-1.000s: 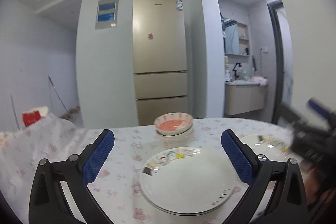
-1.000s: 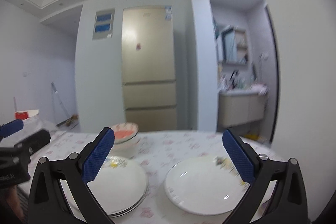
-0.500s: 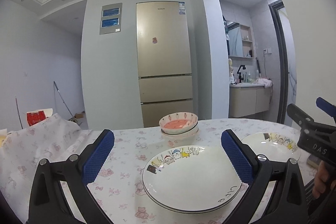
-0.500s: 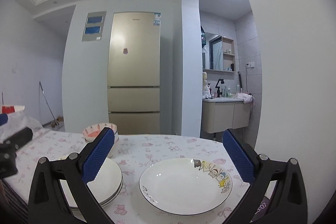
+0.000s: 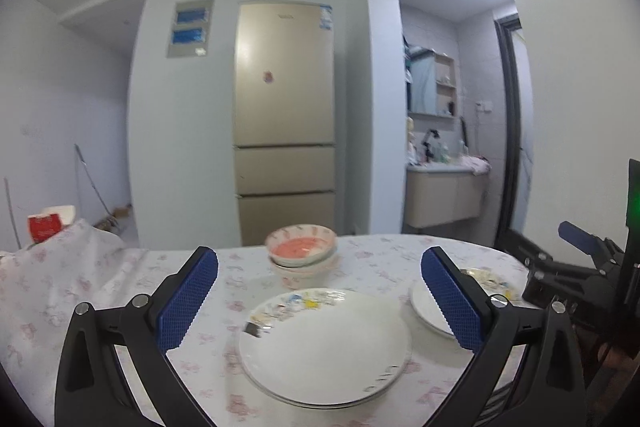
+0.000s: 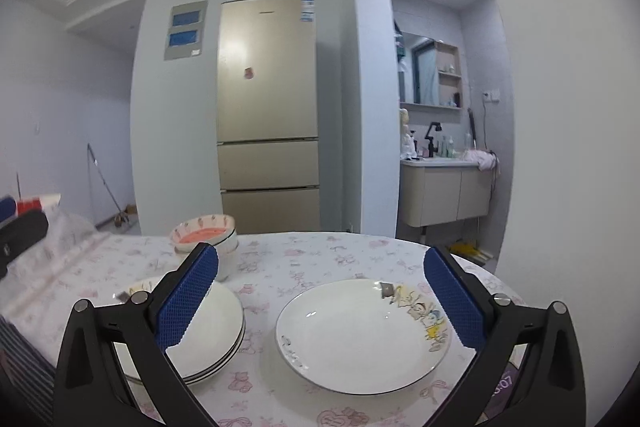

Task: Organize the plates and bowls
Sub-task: 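Lift both grippers away and move toward the deep cartoon-rimmed plate, then close the left gripper on the deep plate rim while the right gripper grips it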

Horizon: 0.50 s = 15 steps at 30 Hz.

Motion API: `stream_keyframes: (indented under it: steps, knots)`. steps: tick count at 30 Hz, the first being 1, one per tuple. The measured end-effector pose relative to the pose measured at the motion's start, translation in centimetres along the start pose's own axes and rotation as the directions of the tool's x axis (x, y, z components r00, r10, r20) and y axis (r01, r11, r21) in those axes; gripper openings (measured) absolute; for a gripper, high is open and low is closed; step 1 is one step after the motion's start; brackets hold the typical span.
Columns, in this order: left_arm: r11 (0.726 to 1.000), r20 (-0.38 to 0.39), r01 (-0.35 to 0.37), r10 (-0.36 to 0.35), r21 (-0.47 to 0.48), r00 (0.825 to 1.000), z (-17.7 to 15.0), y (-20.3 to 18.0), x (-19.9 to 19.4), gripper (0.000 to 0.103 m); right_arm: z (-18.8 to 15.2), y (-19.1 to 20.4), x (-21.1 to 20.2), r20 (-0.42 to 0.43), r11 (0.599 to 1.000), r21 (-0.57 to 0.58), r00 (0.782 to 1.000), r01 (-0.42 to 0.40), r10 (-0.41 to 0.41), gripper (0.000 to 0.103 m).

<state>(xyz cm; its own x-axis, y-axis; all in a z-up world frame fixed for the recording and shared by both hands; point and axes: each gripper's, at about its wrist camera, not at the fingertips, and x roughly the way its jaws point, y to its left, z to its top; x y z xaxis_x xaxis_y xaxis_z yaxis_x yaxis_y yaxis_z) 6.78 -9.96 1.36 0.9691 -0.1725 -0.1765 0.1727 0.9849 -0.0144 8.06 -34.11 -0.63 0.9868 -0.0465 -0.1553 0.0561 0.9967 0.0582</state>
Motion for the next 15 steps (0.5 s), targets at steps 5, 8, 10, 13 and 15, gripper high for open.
stream_keyframes:
  steps: [5,8,10,13,15]
  knots:
    - [0.998,-0.056,0.051,-0.052,-0.028,0.997,2.0,-2.2,1.9,0.103,1.2,-4.8,0.0,-0.042,0.983,0.180,0.998,-0.040,0.049,0.103]
    - [0.994,-0.091,0.090,-0.095,-0.056,0.991,3.1,-3.8,3.3,0.102,1.1,-7.8,0.6,-0.080,0.954,0.296,0.994,-0.051,0.078,0.102]
    - [0.993,-0.126,0.107,-0.113,-0.050,0.986,3.8,-5.6,4.7,0.093,0.8,-9.2,1.2,-0.111,0.940,0.339,0.990,-0.040,0.082,0.096]
    - [0.990,-0.224,0.127,-0.136,-0.054,0.965,4.1,-7.7,6.9,0.063,0.0,-11.3,2.5,-0.185,0.913,0.409,0.979,-0.006,0.090,0.077]
    - [0.983,-0.307,0.155,-0.177,-0.095,0.935,3.8,-8.8,8.6,0.056,-0.8,-12.7,4.1,-0.275,0.888,0.460,0.955,0.027,0.113,0.062]
